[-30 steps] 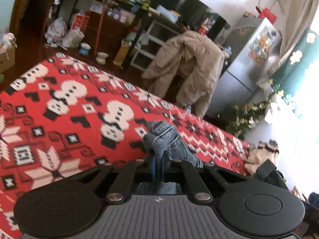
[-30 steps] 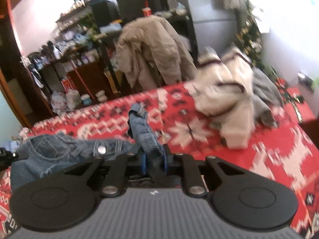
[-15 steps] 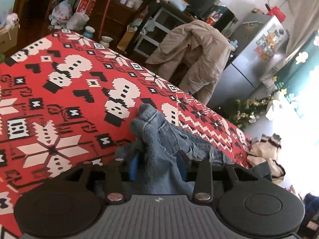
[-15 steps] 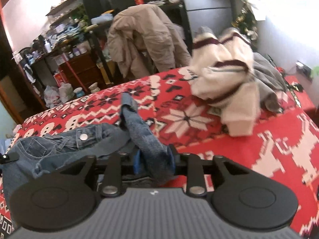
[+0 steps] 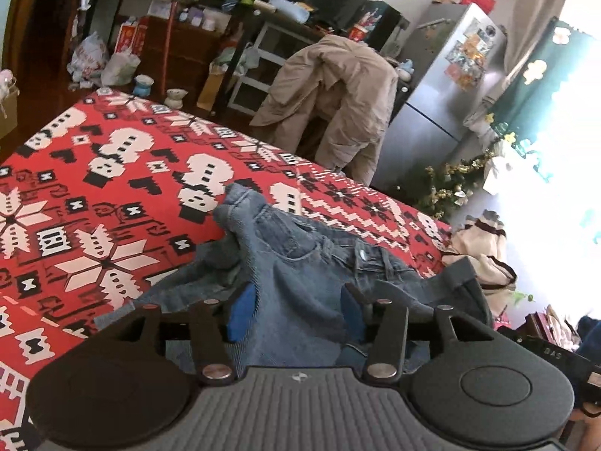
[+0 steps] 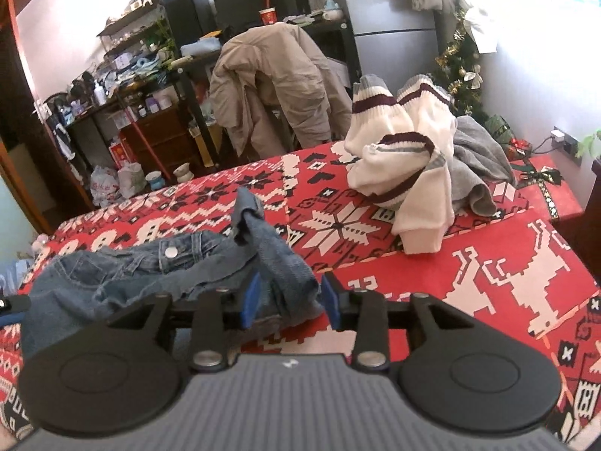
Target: Fold clothes
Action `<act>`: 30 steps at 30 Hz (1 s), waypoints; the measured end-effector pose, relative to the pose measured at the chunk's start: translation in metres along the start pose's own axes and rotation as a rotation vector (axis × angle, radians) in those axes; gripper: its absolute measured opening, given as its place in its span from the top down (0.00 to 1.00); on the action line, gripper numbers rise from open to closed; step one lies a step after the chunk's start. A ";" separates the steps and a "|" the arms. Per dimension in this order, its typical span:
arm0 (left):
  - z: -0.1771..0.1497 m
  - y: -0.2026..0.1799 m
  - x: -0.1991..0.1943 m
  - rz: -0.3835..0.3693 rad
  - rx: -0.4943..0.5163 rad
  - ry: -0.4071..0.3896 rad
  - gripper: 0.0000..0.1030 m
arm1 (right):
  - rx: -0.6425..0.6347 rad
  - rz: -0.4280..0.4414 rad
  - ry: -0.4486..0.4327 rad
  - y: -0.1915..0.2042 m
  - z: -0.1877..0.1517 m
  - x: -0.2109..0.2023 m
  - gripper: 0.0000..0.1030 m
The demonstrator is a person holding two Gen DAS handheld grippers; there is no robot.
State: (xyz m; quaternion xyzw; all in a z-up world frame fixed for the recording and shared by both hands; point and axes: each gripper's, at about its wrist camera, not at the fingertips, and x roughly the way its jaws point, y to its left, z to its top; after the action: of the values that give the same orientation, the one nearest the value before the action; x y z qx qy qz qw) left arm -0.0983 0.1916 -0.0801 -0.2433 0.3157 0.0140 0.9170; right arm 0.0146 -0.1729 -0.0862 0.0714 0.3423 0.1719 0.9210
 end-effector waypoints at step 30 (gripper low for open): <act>0.102 0.046 0.082 0.078 0.093 0.153 0.40 | -0.068 0.123 0.054 -0.002 0.106 0.096 0.27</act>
State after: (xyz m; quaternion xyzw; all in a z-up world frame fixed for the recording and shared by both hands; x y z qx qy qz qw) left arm 0.0171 0.2682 -0.0784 -0.1885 0.3941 0.0163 0.8994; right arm 0.1518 -0.1410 -0.0648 0.0562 0.3561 0.2414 0.9010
